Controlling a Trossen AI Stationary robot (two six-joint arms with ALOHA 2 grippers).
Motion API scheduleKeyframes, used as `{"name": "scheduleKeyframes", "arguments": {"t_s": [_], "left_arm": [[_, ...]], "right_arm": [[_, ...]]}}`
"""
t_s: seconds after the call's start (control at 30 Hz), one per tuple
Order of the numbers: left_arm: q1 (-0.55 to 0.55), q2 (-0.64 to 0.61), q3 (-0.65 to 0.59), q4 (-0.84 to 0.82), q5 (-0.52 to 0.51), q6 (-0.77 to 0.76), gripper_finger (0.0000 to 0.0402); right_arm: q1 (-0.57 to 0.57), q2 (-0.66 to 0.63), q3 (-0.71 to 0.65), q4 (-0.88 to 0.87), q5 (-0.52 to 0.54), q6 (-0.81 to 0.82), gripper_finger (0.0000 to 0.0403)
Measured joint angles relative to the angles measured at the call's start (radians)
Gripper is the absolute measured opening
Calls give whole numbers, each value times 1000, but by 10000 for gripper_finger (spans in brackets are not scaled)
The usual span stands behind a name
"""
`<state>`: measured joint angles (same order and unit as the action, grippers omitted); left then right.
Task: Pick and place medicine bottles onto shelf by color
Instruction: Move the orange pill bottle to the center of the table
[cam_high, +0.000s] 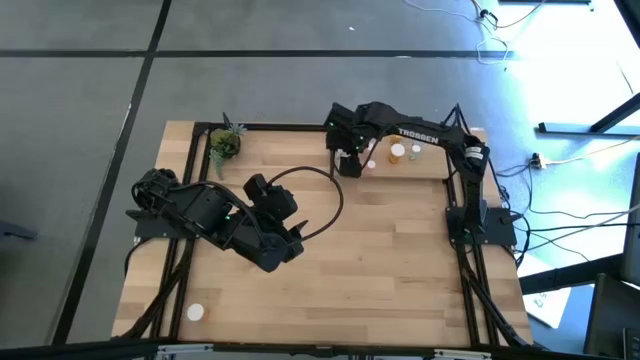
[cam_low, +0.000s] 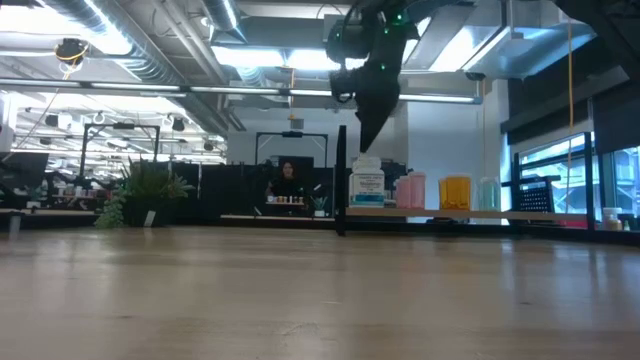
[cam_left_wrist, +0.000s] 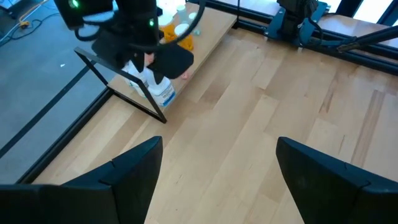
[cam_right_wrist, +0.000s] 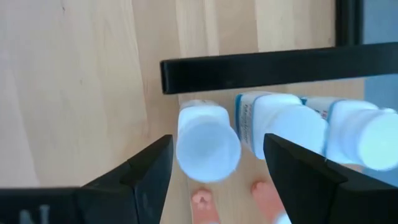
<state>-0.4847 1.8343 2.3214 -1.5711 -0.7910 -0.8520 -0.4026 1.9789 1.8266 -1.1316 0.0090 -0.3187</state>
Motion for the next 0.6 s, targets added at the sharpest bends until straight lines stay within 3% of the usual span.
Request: {"name": "scheduleKeyframes", "arguments": {"t_s": [0.4,0.6], "left_arm": [[0,0,0,0,12,-6,309],[-17,0,0,0,26,-6,309]], "right_arm": [[13,-23,284,-247,-9,72,252],[60,-152,285,-264,-12,114,252]]}}
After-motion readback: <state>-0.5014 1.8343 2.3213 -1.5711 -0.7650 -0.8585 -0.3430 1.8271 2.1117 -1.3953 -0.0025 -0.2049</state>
